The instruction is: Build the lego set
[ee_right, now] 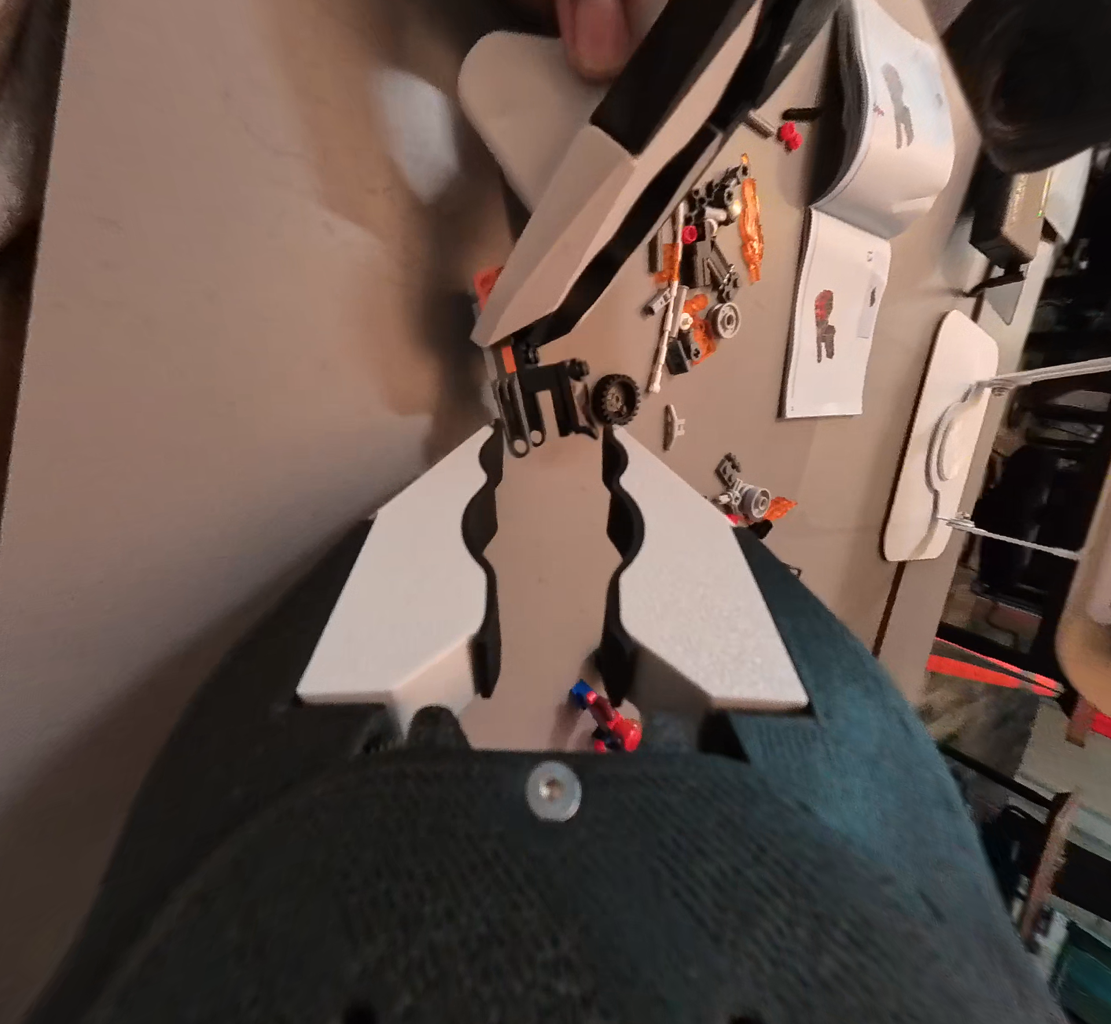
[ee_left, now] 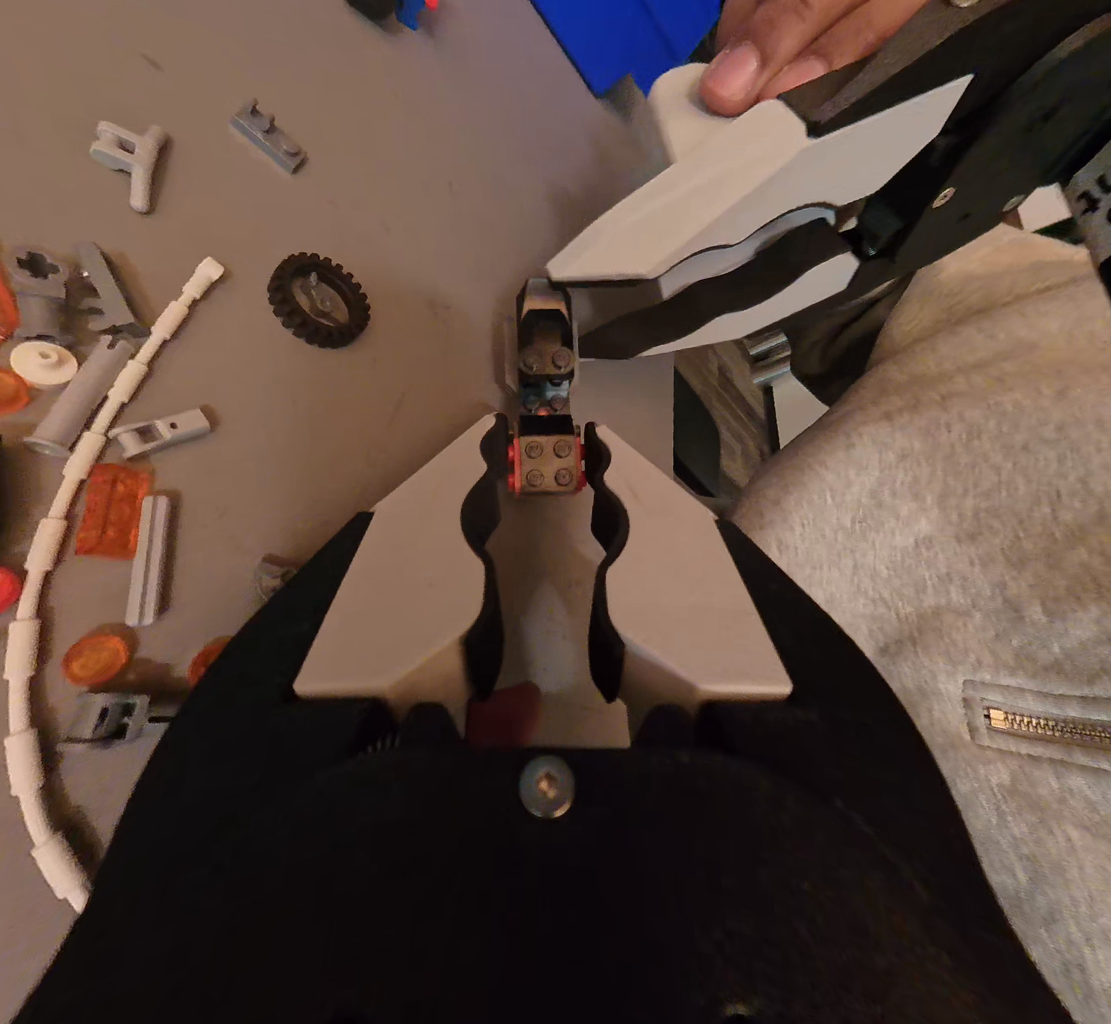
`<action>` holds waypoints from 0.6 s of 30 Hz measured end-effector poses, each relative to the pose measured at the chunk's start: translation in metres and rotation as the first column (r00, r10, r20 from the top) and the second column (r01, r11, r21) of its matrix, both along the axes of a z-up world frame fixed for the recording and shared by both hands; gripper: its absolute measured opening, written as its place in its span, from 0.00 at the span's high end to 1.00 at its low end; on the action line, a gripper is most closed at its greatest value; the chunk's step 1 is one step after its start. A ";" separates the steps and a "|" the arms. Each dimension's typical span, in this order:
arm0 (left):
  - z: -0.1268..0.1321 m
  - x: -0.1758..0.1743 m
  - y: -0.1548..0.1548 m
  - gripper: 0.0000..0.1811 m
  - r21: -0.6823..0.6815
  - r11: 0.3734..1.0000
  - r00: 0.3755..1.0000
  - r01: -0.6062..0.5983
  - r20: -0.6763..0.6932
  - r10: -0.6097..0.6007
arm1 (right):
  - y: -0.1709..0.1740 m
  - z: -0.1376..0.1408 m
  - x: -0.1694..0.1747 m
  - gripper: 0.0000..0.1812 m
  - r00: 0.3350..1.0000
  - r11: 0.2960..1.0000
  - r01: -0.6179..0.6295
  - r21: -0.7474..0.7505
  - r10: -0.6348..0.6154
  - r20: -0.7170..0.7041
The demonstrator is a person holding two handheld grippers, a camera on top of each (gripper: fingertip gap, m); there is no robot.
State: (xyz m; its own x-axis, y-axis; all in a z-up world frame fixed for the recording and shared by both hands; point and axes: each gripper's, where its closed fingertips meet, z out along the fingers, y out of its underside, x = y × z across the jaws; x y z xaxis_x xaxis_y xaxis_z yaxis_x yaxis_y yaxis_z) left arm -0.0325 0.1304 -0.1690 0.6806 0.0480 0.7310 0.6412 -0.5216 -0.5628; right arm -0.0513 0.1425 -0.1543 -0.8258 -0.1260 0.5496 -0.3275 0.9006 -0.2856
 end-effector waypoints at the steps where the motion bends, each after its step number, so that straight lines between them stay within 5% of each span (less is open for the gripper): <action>1: 0.000 0.000 0.000 0.88 0.000 1.000 1.000 0.001 0.001 -0.001 | 0.000 0.003 0.000 0.83 1.000 1.000 0.003 -0.011 -0.003 0.009; 18: 0.000 0.000 0.000 0.88 0.000 1.000 1.000 0.003 0.007 -0.003 | -0.006 0.000 -0.011 0.88 0.999 0.996 -0.003 0.084 0.007 -0.039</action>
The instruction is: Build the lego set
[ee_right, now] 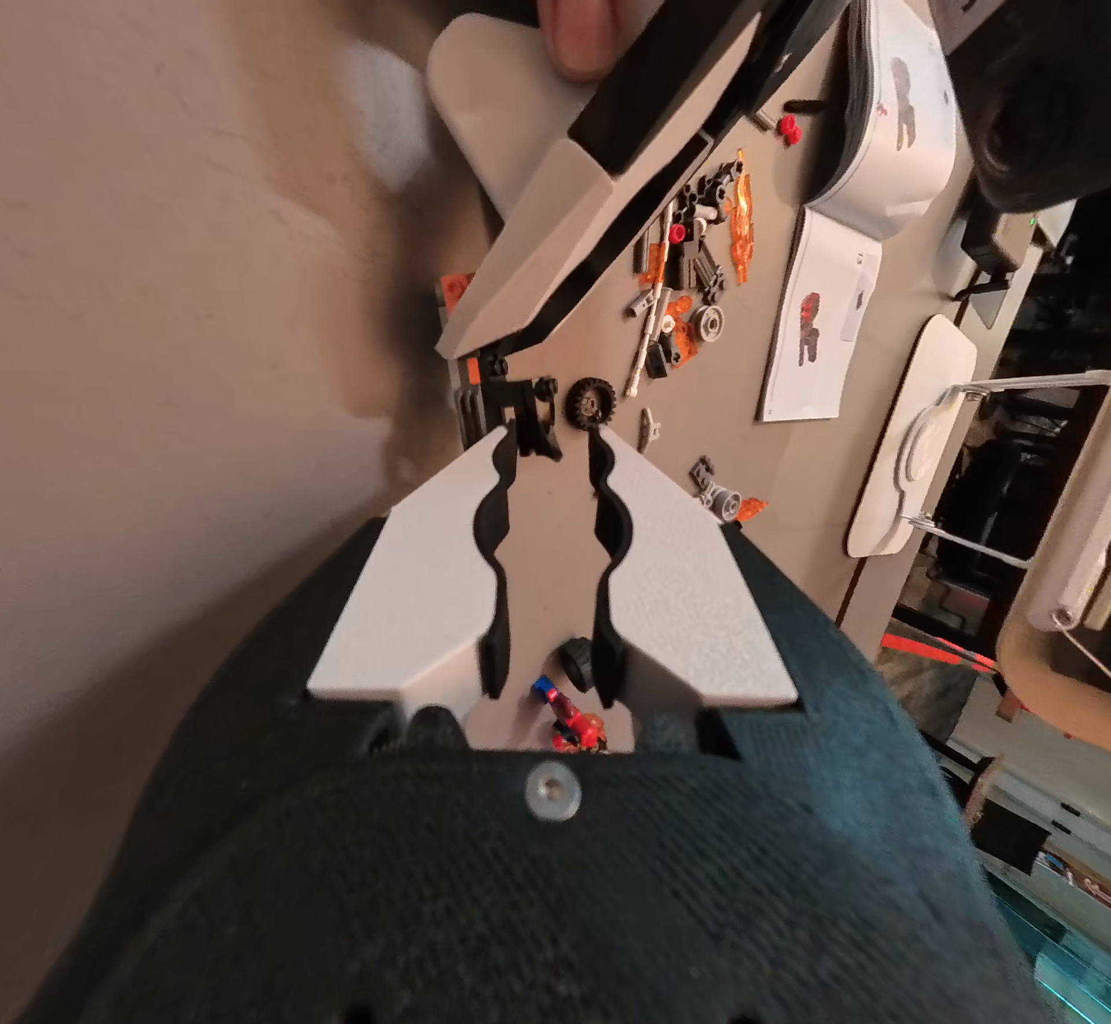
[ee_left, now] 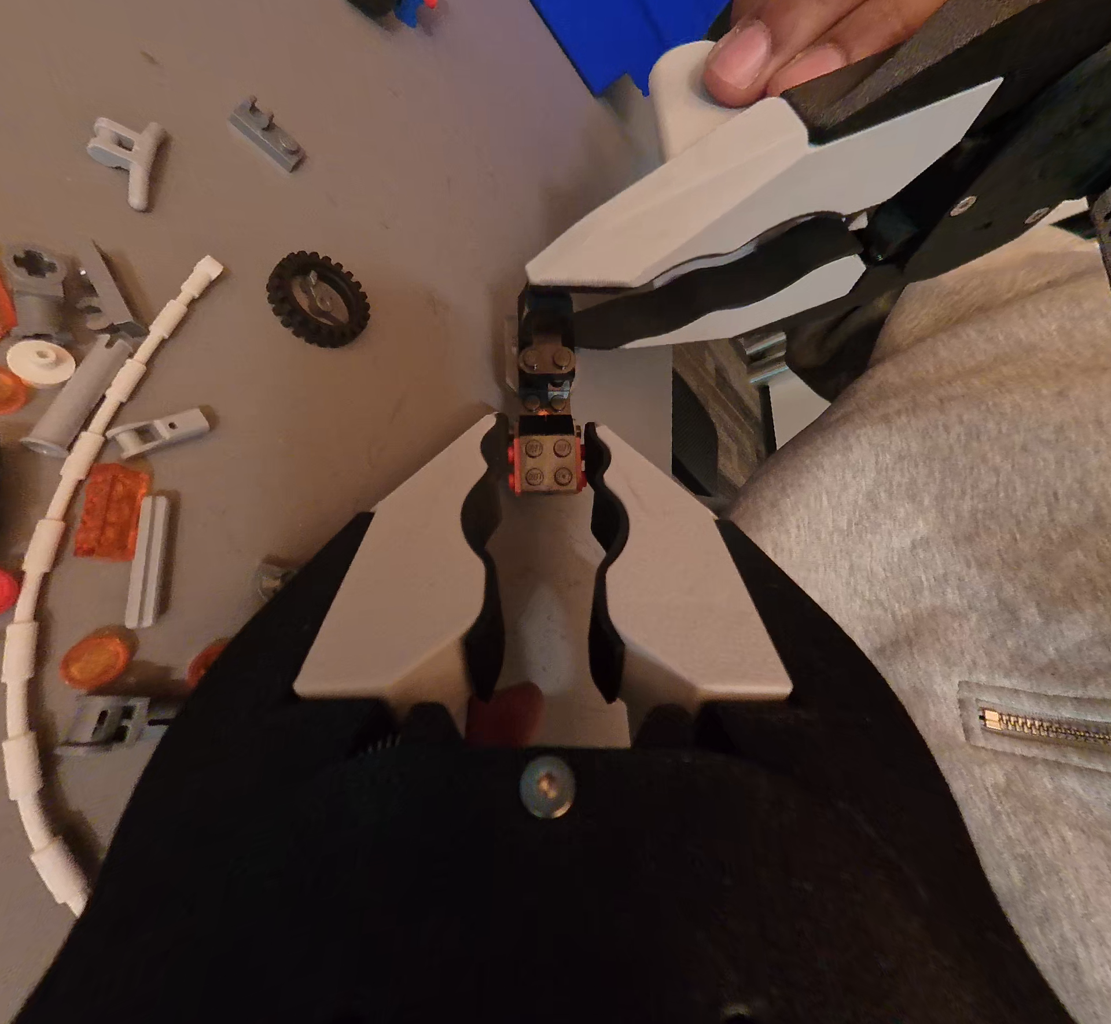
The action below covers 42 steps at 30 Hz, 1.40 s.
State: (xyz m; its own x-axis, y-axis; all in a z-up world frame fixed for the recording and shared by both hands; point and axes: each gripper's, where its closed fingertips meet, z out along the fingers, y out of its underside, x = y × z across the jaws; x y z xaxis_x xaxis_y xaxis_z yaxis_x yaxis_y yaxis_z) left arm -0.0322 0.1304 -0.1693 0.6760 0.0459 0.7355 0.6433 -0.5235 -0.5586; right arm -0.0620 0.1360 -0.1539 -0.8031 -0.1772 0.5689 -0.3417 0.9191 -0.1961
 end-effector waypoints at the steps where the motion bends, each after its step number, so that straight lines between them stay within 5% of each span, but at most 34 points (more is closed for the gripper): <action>1: 0.000 0.000 0.000 0.88 0.000 1.000 1.000 0.000 0.000 0.000 | -0.001 -0.001 0.000 0.88 1.000 1.000 -0.002 0.005 0.002 0.002; 6: 0.000 -0.001 0.000 0.88 -0.001 1.000 1.000 -0.009 -0.002 0.009 | -0.001 -0.005 0.003 0.94 1.000 0.999 -0.013 0.029 0.013 0.017; 31: -0.001 0.001 0.000 0.89 -0.005 1.000 1.000 0.008 0.001 -0.008 | 0.001 -0.018 0.006 0.96 0.990 1.000 0.025 -0.004 -0.024 0.135; 38: 0.002 -0.002 0.000 0.88 0.017 1.000 1.000 -0.010 0.007 0.010 | 0.000 -0.012 0.004 0.95 1.000 0.998 0.001 -0.065 0.001 0.031; 42: 0.023 -0.009 -0.004 0.81 0.152 0.987 0.995 -0.046 0.090 0.033 | 0.000 0.004 -0.003 0.95 0.992 0.993 -0.030 -0.112 0.016 -0.124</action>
State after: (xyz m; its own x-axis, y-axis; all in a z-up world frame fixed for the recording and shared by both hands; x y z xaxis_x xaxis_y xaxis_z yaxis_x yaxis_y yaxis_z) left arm -0.0407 0.1266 -0.1468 0.6088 -0.0471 0.7919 0.7117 -0.4087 -0.5714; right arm -0.0653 0.1357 -0.1496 -0.7224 -0.1237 0.6803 -0.3904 0.8850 -0.2536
